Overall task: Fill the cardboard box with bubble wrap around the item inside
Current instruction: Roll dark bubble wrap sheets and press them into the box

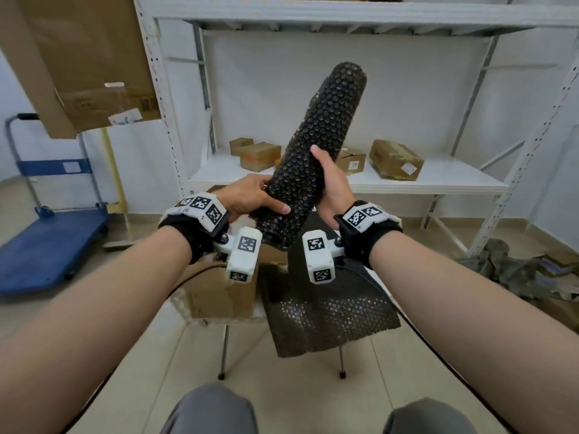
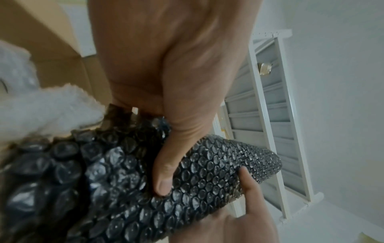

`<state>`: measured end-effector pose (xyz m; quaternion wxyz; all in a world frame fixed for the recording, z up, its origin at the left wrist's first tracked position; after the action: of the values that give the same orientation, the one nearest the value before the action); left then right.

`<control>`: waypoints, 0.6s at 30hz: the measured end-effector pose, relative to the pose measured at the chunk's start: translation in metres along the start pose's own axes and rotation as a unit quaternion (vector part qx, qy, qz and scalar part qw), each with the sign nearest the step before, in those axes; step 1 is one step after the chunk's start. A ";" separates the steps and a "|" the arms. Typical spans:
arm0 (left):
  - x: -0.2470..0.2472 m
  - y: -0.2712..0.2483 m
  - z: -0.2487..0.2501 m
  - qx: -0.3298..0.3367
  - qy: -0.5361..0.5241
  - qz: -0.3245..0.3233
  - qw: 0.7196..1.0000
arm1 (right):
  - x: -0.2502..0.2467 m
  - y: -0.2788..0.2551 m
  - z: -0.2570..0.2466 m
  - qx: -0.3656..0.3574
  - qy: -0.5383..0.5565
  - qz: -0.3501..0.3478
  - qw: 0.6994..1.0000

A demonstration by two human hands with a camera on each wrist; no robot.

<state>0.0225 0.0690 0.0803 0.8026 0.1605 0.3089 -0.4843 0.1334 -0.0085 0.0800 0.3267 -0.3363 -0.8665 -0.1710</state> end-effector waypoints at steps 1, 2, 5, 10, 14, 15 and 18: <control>-0.012 -0.002 -0.007 -0.005 0.014 0.015 1.000 | 0.009 0.000 0.007 0.007 -0.019 -0.001 1.000; -0.024 -0.005 -0.015 -0.010 0.026 0.031 0.999 | 0.017 0.001 0.015 0.015 -0.040 -0.004 0.999; -0.052 -0.013 -0.045 -0.036 0.027 0.060 0.997 | 0.039 0.003 0.041 0.035 -0.098 -0.032 0.994; -0.077 -0.026 -0.085 -0.076 0.041 0.073 0.994 | 0.059 0.004 0.091 0.086 -0.186 -0.079 0.976; -0.085 -0.031 -0.109 -0.097 0.092 0.084 0.987 | 0.065 0.003 0.121 0.111 -0.200 -0.086 0.970; -0.086 -0.033 -0.113 -0.105 0.102 0.089 0.985 | 0.066 0.003 0.128 0.116 -0.203 -0.085 0.968; -0.081 -0.033 -0.128 -0.119 0.129 0.088 0.981 | 0.063 0.008 0.147 0.129 -0.240 -0.073 0.959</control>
<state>-0.0775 0.1791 0.0376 0.8093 0.1515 0.4495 -0.3465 0.0378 0.1027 0.0162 0.1367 -0.2582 -0.9564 0.0045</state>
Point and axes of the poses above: each hand's wrist, its own y-axis towards the middle knuckle, its own x-axis out of the palm, z = x × y, the point moved 10 cm from there along y, towards the middle knuckle, and after that the axes turned 13 degrees about y, right-handed, at the moved point
